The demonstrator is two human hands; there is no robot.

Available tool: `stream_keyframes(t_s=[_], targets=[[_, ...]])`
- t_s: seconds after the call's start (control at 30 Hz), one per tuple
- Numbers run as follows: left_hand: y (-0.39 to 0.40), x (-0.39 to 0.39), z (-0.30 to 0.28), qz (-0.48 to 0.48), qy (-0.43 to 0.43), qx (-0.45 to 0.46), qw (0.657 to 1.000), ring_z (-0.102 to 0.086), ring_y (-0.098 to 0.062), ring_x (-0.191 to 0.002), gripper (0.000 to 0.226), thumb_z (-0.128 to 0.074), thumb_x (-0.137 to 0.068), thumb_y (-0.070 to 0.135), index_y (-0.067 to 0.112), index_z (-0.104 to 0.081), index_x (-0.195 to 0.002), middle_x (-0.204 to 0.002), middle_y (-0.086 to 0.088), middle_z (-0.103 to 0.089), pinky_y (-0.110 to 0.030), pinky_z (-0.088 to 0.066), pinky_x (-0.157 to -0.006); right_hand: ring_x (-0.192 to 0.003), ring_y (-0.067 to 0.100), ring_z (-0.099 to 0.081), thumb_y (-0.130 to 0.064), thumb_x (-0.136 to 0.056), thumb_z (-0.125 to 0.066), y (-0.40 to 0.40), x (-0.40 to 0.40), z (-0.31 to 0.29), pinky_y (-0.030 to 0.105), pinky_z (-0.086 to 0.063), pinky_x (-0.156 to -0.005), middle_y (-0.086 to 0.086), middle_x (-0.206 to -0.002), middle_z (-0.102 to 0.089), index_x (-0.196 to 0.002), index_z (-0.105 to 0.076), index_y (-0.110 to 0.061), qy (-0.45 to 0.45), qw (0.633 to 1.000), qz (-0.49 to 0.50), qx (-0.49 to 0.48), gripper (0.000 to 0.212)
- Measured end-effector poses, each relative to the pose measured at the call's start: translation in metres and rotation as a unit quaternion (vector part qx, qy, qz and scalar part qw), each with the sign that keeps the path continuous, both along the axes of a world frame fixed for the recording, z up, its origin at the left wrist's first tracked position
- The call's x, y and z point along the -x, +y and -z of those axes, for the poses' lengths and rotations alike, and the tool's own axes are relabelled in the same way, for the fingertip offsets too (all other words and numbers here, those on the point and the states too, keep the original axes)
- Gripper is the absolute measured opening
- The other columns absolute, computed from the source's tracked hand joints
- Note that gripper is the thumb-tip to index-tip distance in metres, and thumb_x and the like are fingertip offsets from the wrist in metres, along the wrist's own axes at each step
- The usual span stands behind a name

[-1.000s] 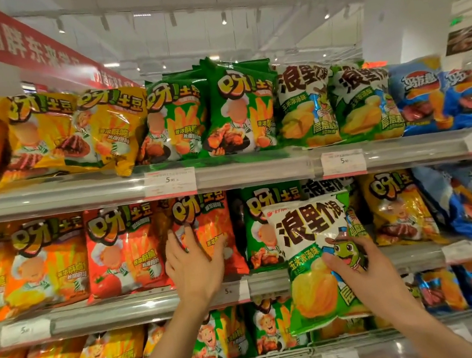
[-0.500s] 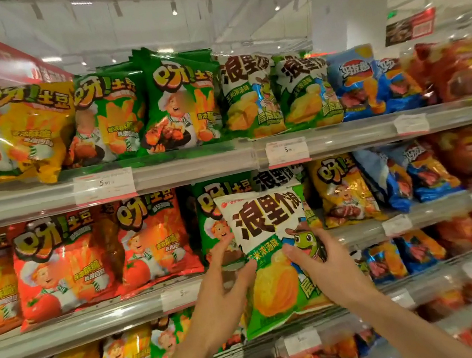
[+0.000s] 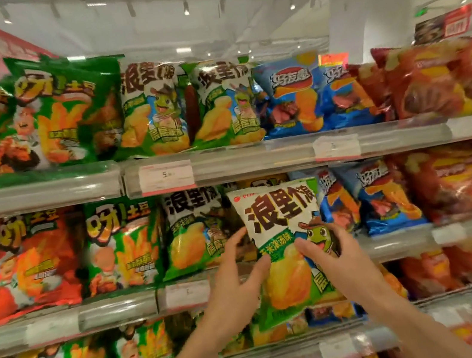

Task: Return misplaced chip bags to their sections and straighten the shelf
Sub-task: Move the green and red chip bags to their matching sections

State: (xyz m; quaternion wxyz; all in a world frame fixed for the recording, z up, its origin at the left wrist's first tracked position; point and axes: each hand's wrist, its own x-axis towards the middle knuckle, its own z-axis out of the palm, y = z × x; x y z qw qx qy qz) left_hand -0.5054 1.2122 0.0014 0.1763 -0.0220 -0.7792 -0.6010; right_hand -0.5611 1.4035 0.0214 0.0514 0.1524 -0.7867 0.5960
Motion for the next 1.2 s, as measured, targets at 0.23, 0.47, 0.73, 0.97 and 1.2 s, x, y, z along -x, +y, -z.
stream_keyframes(t_s=[0.23, 0.47, 0.73, 0.97, 1.2], targets=[[0.031, 0.056, -0.008, -0.094, -0.008, 0.090, 0.992, -0.054, -0.006, -0.120, 0.049, -0.056, -0.097, 0.045, 0.045, -0.034, -0.141, -0.140, 0.007, -0.048, -0.037, -0.044, -0.109, -0.097, 0.006, -0.064, -0.057, -0.075, -0.072, 0.057, 0.044, 0.003, 0.029, -0.051, -0.080, -0.012, -0.106, -0.067, -0.129, -0.051, -0.031, 0.013, 0.999, 0.046, 0.017, 0.064], [0.024, 0.117, -0.008, -0.142, -0.100, 0.133, 0.976, -0.049, -0.029, -0.132, 0.076, -0.060, -0.096, 0.039, 0.033, -0.013, -0.154, -0.158, -0.008, -0.026, -0.045, -0.036, -0.114, -0.098, -0.002, -0.057, -0.059, -0.076, -0.071, 0.095, 0.069, 0.006, 0.029, -0.044, -0.080, -0.015, -0.110, -0.061, -0.123, -0.053, -0.033, 0.033, 0.996, 0.085, 0.008, 0.058], [0.022, 0.136, 0.002, -0.133, -0.087, 0.097, 0.983, -0.056, -0.025, -0.126, 0.087, -0.067, -0.076, 0.069, 0.055, -0.016, -0.145, -0.142, 0.003, -0.053, -0.046, -0.046, -0.107, -0.090, -0.001, -0.057, -0.052, -0.082, -0.070, 0.106, 0.084, 0.011, 0.019, -0.042, -0.070, -0.018, -0.101, -0.061, -0.127, -0.051, -0.025, 0.028, 0.994, 0.106, 0.011, 0.056], [0.017, 0.125, -0.003, -0.162, -0.027, 0.106, 0.981, -0.060, -0.024, -0.118, 0.087, -0.063, -0.070, 0.078, 0.060, -0.019, -0.143, -0.137, 0.002, -0.052, -0.047, -0.052, -0.100, -0.082, -0.007, -0.051, -0.043, -0.086, -0.070, 0.108, 0.092, 0.014, 0.016, -0.039, -0.064, -0.019, -0.093, -0.057, -0.127, -0.049, -0.022, 0.017, 0.993, 0.113, 0.018, 0.050], [-0.007, 0.070, -0.011, -0.209, 0.061, 0.119, 0.969, -0.045, -0.004, -0.118, 0.084, -0.068, -0.082, 0.061, 0.049, -0.022, -0.151, -0.141, 0.016, -0.041, -0.029, -0.044, -0.094, -0.093, 0.004, -0.058, -0.043, -0.085, -0.071, 0.098, 0.093, 0.016, 0.025, -0.042, -0.074, -0.017, -0.102, -0.060, -0.124, -0.052, -0.024, 0.047, 0.994, 0.098, 0.012, 0.047]])
